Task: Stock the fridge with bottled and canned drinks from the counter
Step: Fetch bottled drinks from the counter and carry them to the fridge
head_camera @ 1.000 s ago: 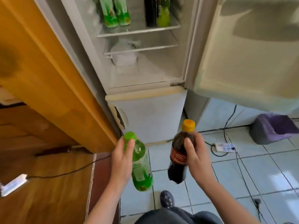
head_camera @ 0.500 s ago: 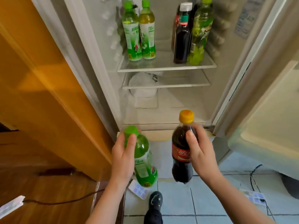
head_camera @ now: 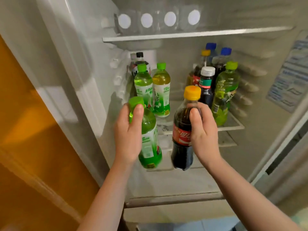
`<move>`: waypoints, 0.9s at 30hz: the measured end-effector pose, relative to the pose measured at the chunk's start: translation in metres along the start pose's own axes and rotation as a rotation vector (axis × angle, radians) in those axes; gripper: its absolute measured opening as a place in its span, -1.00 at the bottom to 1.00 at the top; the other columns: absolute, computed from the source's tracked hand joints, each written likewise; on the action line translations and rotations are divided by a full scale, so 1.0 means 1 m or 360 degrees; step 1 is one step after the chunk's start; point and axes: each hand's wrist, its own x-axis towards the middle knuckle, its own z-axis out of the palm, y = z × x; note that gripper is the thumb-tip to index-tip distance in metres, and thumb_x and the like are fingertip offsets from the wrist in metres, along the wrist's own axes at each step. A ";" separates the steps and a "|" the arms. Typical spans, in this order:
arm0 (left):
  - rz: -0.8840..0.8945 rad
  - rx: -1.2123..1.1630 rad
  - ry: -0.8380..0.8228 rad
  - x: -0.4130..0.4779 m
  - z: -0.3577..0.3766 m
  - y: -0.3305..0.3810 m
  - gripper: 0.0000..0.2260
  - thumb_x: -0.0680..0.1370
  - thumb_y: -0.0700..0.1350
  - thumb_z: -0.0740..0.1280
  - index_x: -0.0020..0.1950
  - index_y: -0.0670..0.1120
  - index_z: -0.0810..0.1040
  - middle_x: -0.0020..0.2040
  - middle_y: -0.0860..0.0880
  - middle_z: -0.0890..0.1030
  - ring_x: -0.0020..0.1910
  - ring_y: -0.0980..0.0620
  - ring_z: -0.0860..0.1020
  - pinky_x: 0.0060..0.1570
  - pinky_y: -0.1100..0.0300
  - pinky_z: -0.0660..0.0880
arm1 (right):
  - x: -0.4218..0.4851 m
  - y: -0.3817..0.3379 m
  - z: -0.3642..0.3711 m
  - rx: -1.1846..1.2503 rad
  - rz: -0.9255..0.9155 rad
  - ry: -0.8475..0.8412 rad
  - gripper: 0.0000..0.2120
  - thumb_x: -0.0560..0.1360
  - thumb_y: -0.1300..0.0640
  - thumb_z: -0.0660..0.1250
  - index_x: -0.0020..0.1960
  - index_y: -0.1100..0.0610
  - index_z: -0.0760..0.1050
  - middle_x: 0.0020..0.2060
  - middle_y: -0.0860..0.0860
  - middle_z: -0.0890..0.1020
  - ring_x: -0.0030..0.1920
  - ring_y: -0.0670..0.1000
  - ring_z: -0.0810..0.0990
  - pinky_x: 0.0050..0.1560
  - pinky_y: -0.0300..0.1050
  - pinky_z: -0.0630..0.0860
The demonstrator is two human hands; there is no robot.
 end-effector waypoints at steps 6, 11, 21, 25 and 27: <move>0.0128 0.0193 0.0122 0.061 0.018 -0.006 -0.78 0.57 0.12 0.18 -0.23 0.08 0.42 -0.37 0.20 0.48 -0.40 0.27 0.41 -0.37 0.46 0.34 | 0.060 0.015 0.036 -0.0045 -0.0022 0.0048 -0.64 0.48 -0.19 0.09 0.05 0.05 0.43 -0.18 -0.18 0.53 -0.13 -0.30 0.48 -0.11 -0.44 0.36; 0.0173 0.0327 0.0216 0.092 0.035 -0.023 -0.77 0.61 0.02 0.21 -0.26 0.11 0.40 -0.33 0.13 0.48 -0.35 0.27 0.42 -0.32 0.43 0.34 | 0.091 0.035 0.053 -0.0084 0.0021 0.0055 -0.70 0.51 -0.17 0.10 0.06 0.00 0.41 -0.17 -0.19 0.54 -0.12 -0.28 0.50 -0.10 -0.39 0.38; 0.0279 0.0209 0.0237 0.113 0.054 -0.058 -0.86 0.57 0.06 0.22 -0.10 0.05 0.51 -0.20 0.07 0.56 -0.18 0.09 0.52 -0.12 0.14 0.49 | 0.120 0.061 0.066 -0.0156 0.0074 0.0010 -0.65 0.51 -0.17 0.12 0.13 0.04 0.43 -0.06 -0.12 0.58 -0.03 -0.13 0.54 0.05 -0.10 0.48; 0.0286 0.0321 0.0294 0.108 0.059 -0.068 -0.82 0.52 0.09 0.21 0.11 0.20 0.47 0.00 0.22 0.56 0.03 0.24 0.50 0.02 0.36 0.40 | 0.118 0.065 0.062 -0.0139 0.0063 -0.0072 -0.50 0.47 -0.26 0.09 0.23 0.06 0.39 -0.01 -0.17 0.55 0.02 -0.19 0.52 0.07 -0.17 0.45; 0.0242 0.0371 0.0331 0.101 0.058 -0.075 -0.66 0.51 0.09 0.20 0.29 0.25 0.38 0.15 0.40 0.43 0.20 0.39 0.39 0.14 0.53 0.28 | 0.114 0.069 0.058 -0.0139 0.0047 -0.0054 -0.44 0.46 -0.26 0.07 0.29 0.09 0.35 0.08 -0.12 0.51 0.10 -0.17 0.48 0.15 -0.17 0.41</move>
